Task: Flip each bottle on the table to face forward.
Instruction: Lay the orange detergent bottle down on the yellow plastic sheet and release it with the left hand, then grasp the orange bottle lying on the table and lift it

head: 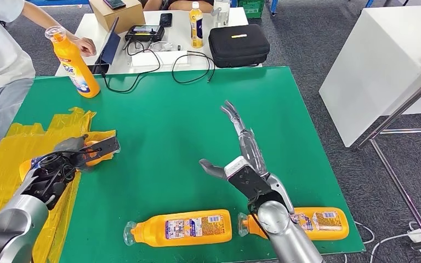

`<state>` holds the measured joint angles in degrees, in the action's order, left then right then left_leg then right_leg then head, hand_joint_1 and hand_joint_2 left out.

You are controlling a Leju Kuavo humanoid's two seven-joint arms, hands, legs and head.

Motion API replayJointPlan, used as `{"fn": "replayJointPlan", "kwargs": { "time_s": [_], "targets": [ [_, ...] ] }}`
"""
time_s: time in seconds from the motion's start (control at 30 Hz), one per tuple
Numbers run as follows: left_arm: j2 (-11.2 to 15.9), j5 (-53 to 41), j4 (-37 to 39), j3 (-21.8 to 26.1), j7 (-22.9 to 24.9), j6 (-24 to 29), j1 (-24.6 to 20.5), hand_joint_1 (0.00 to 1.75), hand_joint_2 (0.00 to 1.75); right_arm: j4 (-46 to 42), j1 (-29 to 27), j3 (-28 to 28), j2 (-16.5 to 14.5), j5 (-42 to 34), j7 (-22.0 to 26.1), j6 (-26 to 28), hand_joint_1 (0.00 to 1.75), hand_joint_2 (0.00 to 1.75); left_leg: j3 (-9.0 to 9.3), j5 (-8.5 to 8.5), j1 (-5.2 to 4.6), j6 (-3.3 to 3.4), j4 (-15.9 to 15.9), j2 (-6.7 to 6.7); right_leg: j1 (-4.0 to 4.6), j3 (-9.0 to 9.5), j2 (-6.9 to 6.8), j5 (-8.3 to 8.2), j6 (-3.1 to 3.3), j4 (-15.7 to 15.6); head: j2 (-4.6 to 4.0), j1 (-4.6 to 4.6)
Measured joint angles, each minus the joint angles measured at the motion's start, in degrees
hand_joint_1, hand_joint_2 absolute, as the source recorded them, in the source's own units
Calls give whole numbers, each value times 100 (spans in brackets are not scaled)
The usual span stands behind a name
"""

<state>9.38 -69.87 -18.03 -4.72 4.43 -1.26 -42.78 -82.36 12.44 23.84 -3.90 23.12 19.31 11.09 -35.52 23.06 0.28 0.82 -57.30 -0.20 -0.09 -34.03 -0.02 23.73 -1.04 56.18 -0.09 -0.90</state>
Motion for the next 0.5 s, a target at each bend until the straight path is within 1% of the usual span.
{"fn": "replayJointPlan", "kwargs": {
  "time_s": [0.33, 0.5],
  "targets": [
    [-48, -82, -37, -3, -182, 146, -52, 0, 175, 40, -4, -7, -9, 0, -49, -3, 0, 175, -1, 0, 0, 0, -1, 1, 0, -4, 0, 0, 0, -1, 0, -2],
    [-122, -97, -150, -7, -311, 146, -200, 0, 175, 53, -25, -21, -21, 3, -51, -3, 0, 175, -2, 0, 0, 0, -1, 2, 0, -5, 1, 0, 0, 0, 0, -2]
  ]
}}
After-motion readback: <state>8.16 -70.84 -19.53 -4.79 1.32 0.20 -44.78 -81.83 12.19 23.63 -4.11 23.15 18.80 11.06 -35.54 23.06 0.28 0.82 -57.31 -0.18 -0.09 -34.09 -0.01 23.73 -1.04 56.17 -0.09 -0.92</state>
